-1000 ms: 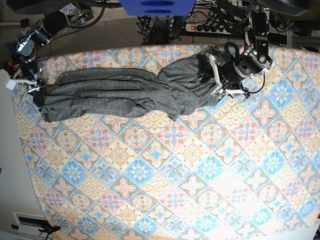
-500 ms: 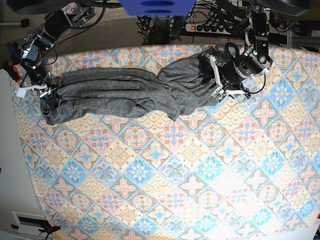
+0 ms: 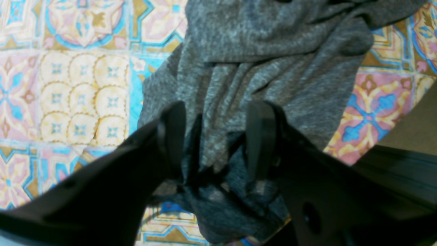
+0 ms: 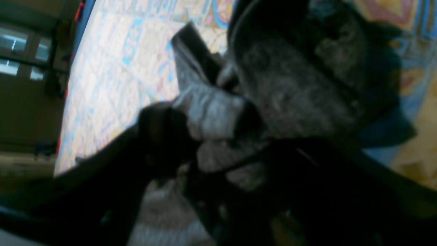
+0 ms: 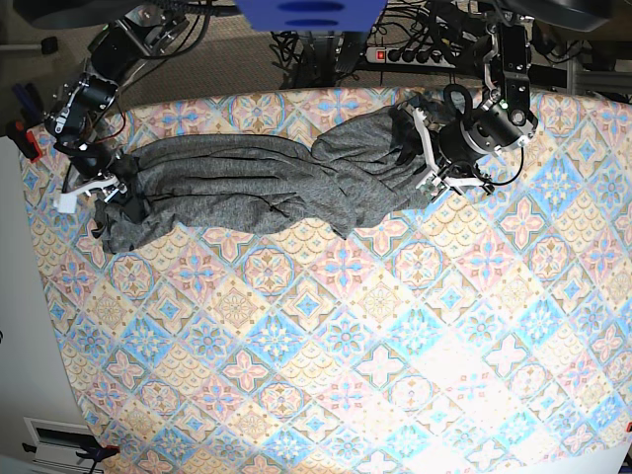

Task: Layout the t-shirt on the table in an organized manner, then fold the t-shirt properly

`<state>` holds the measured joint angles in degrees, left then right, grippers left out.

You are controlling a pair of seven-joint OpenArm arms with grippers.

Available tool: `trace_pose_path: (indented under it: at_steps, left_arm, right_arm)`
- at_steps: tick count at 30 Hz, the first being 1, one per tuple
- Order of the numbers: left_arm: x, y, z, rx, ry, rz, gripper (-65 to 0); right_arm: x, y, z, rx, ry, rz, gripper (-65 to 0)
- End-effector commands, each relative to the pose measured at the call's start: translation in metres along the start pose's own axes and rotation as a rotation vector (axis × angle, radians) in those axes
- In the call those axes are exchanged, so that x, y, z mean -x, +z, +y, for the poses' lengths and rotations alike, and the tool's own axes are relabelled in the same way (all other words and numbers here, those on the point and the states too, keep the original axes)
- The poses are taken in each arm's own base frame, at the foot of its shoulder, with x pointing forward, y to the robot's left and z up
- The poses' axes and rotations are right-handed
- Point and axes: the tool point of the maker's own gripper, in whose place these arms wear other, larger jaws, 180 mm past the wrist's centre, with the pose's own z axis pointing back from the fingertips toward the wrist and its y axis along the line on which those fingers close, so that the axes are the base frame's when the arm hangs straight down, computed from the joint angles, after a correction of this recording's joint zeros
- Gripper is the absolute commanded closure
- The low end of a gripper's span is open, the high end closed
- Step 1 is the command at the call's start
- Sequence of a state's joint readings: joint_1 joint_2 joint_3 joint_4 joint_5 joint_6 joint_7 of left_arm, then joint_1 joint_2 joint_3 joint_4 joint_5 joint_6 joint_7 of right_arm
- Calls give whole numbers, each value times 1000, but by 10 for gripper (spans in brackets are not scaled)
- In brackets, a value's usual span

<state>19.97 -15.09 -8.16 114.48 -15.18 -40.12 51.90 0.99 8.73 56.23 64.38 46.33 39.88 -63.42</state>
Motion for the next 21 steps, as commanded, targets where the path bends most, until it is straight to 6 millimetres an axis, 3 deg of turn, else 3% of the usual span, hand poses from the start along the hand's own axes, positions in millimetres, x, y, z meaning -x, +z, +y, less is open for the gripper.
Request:
trace_pose_path:
  at_steps: [1,4,5,11,17,21]
  left_arm:
    - [-9,3,3,-6,-6,-36,-282]
    - [-9,3,3,-6,-6,-36,-282]
    - [-9,3,3,-6,-6,-36,-282]
    - [-15,3,7,-17,-12,-47,-282]
    - [-22,3,12,-26,-18,-62,-282]
    - [-25,3,14,-31,-22,-70,-282]
  right_arm:
    - [-2,1,0,6,21,20,-249]
    - [-1,1,0,6,22,21,-38]
    - [-2,0,0,6,21,19,0]
    - [-5,2,-13,74,62,47,0]
    - [-55,1,-25,172,118,-42,0]
    - [-107,1,-17,180,182,-135,0]
